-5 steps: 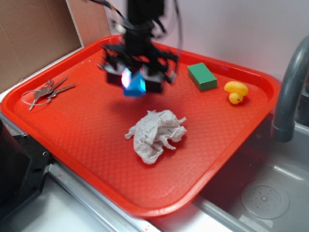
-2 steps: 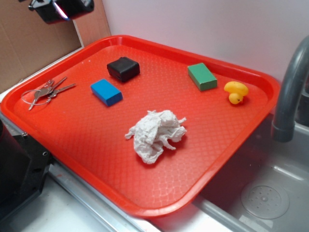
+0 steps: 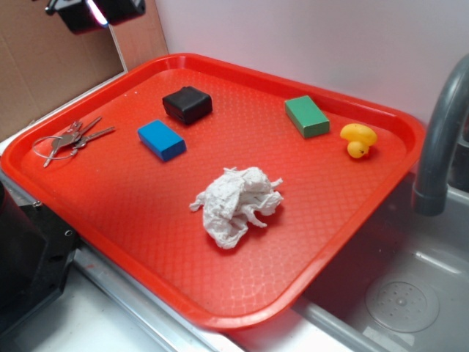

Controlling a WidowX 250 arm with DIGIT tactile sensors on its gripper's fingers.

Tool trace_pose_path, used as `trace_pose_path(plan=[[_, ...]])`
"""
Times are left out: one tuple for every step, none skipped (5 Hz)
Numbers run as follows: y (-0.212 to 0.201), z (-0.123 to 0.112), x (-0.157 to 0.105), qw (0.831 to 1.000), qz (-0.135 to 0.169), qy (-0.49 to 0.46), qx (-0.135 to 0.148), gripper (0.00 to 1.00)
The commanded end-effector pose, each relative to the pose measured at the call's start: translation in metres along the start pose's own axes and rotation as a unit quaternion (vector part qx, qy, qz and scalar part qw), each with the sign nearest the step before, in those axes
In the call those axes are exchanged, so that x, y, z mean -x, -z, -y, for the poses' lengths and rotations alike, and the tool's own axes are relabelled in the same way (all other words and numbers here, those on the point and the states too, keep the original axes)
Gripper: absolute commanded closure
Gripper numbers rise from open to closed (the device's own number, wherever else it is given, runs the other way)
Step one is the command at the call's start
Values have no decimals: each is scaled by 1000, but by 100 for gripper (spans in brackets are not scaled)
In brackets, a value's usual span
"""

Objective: Grab the blue block.

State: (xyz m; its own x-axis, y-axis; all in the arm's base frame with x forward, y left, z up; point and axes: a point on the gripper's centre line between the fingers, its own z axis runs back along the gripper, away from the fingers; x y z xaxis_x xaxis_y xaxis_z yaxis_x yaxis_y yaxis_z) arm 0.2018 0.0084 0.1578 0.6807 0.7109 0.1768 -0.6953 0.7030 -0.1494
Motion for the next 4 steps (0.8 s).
trace_pose_path(plan=[[53,-36,-10,969,40,-235,-72,0],[70,-36,-2,941,43,-323,-91,0],[90,-33,-2,948,47,-301,-94,0],[109,-31,-1,954,40,-281,-99,0]])
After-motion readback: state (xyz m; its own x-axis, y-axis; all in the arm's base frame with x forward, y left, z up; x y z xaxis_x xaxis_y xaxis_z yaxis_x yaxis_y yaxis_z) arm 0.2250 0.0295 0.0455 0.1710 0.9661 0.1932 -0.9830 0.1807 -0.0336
